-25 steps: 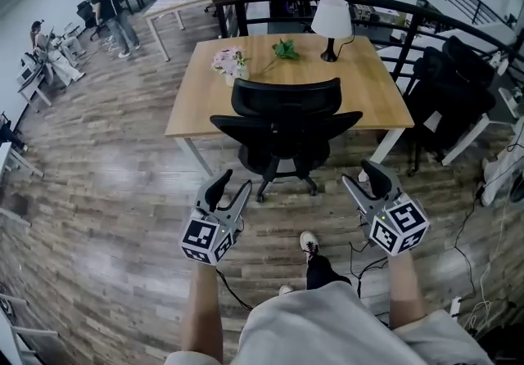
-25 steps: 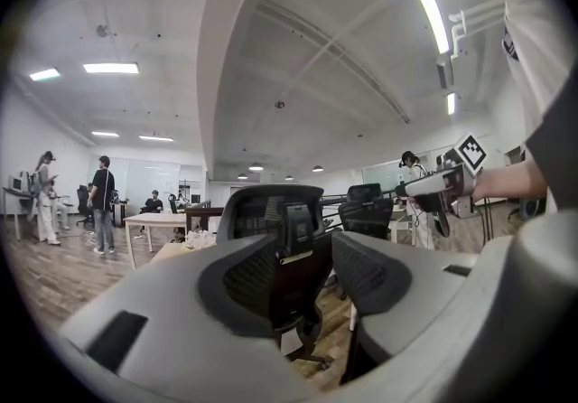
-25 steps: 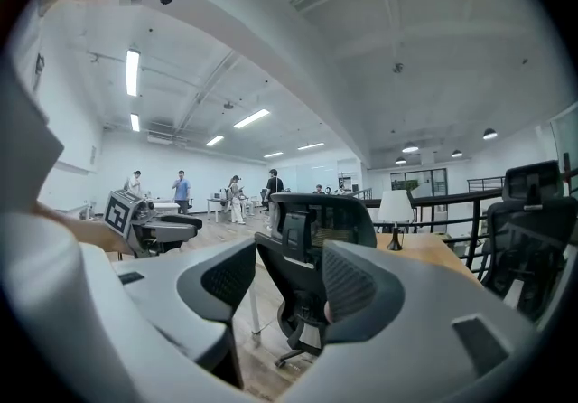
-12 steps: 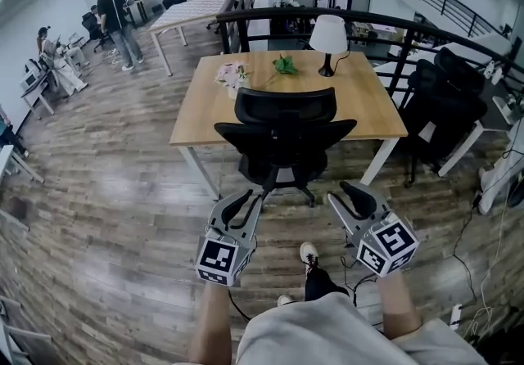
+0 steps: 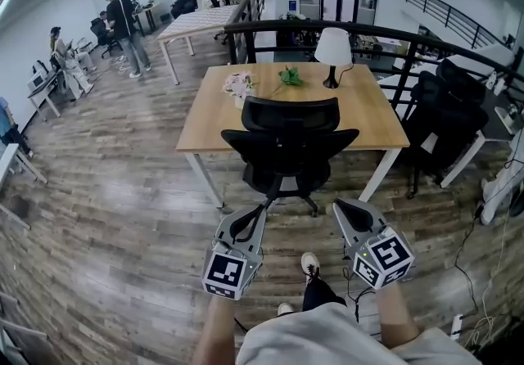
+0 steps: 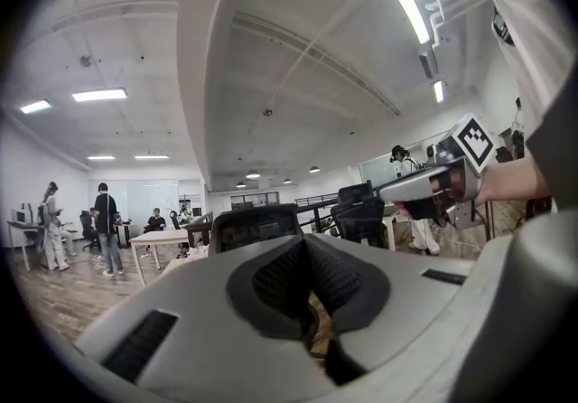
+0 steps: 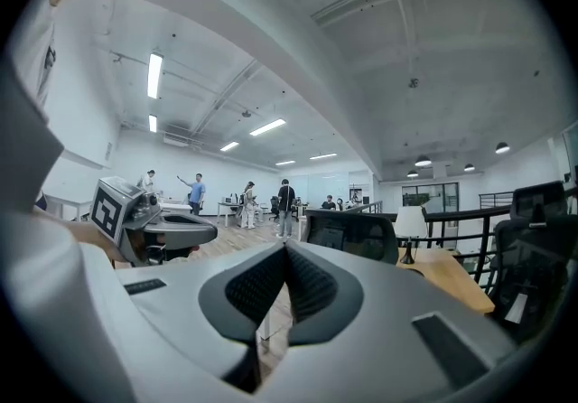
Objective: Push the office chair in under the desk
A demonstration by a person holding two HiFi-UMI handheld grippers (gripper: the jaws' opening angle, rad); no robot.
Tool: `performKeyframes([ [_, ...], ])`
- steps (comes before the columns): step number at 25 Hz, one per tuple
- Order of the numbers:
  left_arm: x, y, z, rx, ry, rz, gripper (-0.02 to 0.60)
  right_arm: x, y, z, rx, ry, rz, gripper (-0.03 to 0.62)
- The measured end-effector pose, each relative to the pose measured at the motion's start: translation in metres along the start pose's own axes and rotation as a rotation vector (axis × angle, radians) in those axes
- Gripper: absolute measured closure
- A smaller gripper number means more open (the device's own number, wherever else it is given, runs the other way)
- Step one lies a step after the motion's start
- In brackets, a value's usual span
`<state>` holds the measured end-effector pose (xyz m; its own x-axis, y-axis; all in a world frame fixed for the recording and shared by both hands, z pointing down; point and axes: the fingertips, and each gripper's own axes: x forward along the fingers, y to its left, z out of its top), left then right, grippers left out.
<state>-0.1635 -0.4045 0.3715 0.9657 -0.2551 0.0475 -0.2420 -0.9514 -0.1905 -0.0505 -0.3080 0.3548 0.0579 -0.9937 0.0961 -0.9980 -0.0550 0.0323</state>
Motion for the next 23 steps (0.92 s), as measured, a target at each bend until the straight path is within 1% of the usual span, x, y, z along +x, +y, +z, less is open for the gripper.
performKeyframes([
  [4, -0.002, -0.002, 0.003, 0.004, 0.005, 0.003, 0.561, 0.002, 0.005, -0.002, -0.007, 0.013, 0.012, 0.574],
  [12, -0.004, -0.003, -0.004, -0.002, 0.018, 0.015, 0.561, 0.003, 0.005, -0.012, -0.004, 0.033, 0.023, 0.574],
  [23, 0.006, -0.01, -0.013, -0.007, 0.039, -0.011, 0.561, 0.011, -0.003, -0.022, -0.007, 0.058, 0.028, 0.574],
])
